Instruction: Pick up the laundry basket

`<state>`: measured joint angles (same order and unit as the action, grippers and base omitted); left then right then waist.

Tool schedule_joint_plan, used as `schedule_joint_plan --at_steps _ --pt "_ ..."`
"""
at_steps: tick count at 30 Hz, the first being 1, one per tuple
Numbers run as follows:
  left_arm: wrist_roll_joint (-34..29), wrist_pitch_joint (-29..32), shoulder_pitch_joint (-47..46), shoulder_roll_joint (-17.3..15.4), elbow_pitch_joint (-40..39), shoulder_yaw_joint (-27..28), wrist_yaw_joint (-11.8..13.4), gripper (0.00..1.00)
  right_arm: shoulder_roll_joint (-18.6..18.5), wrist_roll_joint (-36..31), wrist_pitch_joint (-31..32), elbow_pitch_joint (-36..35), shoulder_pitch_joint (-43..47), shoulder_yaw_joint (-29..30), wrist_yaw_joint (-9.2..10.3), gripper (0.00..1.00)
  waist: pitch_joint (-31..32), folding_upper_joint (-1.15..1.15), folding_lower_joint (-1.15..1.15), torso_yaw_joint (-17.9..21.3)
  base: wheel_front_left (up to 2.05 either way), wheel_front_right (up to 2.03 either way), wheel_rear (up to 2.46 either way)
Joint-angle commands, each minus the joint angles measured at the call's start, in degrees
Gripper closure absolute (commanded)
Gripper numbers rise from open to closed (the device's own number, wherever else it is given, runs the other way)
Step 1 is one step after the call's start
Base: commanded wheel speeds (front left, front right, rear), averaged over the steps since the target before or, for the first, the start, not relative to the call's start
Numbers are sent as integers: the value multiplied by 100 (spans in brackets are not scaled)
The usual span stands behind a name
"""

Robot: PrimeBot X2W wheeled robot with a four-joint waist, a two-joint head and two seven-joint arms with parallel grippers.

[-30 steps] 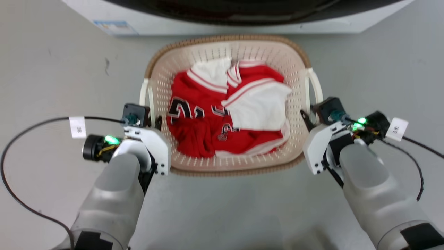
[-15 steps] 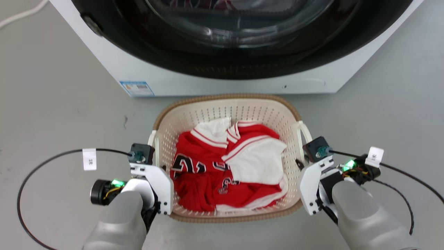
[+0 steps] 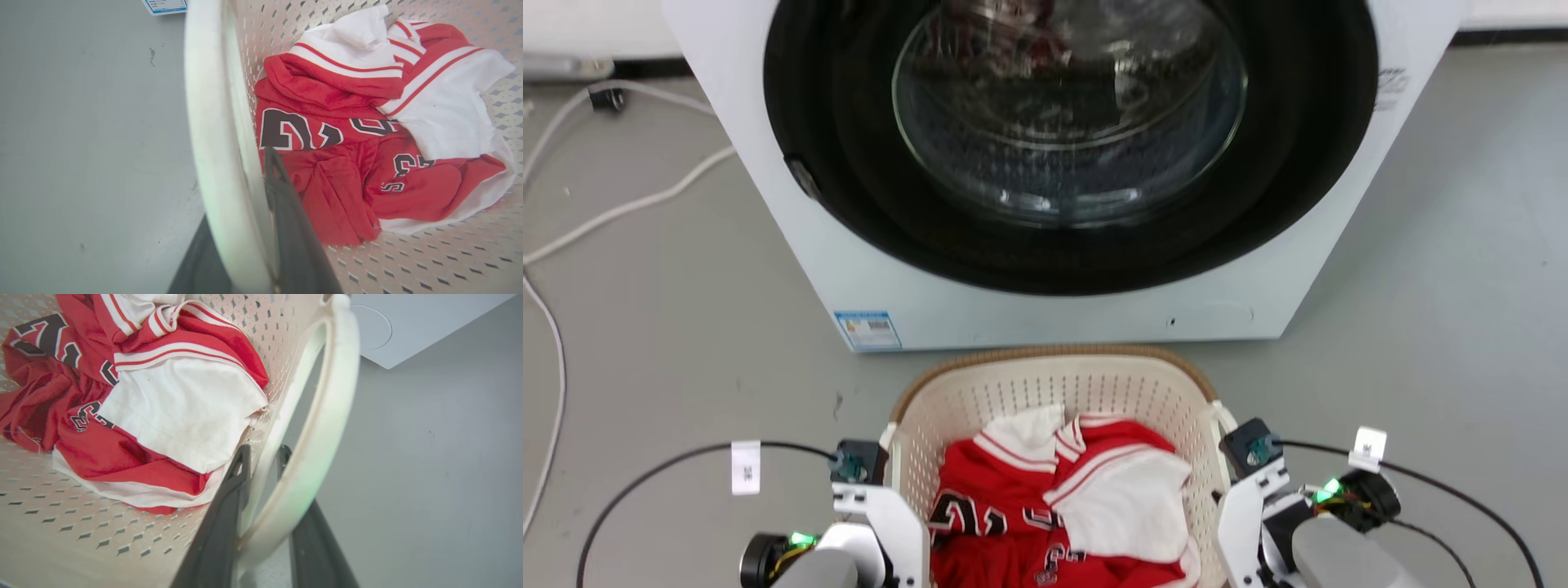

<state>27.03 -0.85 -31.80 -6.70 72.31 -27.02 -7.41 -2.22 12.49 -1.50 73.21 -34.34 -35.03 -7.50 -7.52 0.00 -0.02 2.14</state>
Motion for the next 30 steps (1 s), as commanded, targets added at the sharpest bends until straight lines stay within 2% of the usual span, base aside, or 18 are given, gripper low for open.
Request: schedule_joint_plan --at_steps 1,13,30 --pt "53 3 97 -131 -39 -43 -7 100 -118 58 33 41 132 -95 2 100 284 0 2 51 0 0 0" --pt "563 150 541 -192 -159 -495 -7 100 -204 540 211 63 495 -596 2 100 863 0 2 144 0 0 0" --pt "1044 179 726 -254 -171 -1029 -7 100 -319 1113 266 71 692 -1109 2 100 1159 0 2 130 0 0 0"
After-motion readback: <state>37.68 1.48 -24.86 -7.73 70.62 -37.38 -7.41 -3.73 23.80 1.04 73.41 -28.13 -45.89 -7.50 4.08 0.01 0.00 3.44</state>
